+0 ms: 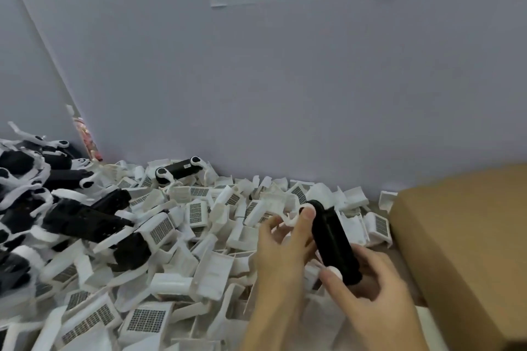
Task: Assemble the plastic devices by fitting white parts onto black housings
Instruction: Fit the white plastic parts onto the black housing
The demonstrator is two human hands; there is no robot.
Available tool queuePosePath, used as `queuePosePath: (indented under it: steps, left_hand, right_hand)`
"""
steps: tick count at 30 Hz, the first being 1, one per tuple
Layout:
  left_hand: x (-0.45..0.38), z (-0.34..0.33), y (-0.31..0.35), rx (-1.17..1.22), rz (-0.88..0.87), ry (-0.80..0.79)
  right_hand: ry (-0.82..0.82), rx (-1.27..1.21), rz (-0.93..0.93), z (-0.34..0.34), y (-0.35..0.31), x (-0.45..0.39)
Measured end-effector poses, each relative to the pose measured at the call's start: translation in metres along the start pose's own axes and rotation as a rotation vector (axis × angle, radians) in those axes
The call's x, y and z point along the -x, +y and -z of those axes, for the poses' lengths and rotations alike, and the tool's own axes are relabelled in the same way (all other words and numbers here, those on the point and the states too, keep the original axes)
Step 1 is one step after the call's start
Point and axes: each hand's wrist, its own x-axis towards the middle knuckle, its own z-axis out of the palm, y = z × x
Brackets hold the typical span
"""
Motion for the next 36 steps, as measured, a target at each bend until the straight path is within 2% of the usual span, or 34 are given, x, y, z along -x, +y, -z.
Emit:
queuePosePath:
  steps: [3, 7, 12, 16, 22, 30, 36]
  left_hand:
    - [0.005, -0.005, -0.001, -0.06, 0.045, -0.093]
    - [0.008, -0.008, -0.005, -0.224, 0.052, -0.253]
    - [0.013, -0.012, -0.011, -0.293, -0.029, -0.22]
    - [0.015, -0.014, -0.012, -0.365, -0.08, -0.294]
    - [0.019, -0.017, -0.014, -0.427, -0.145, -0.35]
    - [0.022, -0.018, -0.011, -0.398, -0.126, -0.359]
    - [0.019, -0.017, -0.014, -0.43, -0.177, -0.375]
  right_hand:
    - [0.091, 0.088, 0.077, 0.002, 0.004, -0.001]
    - [0.113, 0.204, 0.136, 0.005, 0.014, -0.003]
    - [0.038, 0.338, 0.13, 0.006, 0.022, -0.004]
    - [-0.057, 0.3, 0.066, 0.007, 0.022, -0.003]
    - [-0.026, 0.248, 0.052, 0.012, 0.015, 0.0]
    - [-0.032, 0.297, 0.046, 0.014, 0.011, 0.002]
    - [-0.131, 0.179, 0.035, 0.013, 0.015, 0.002]
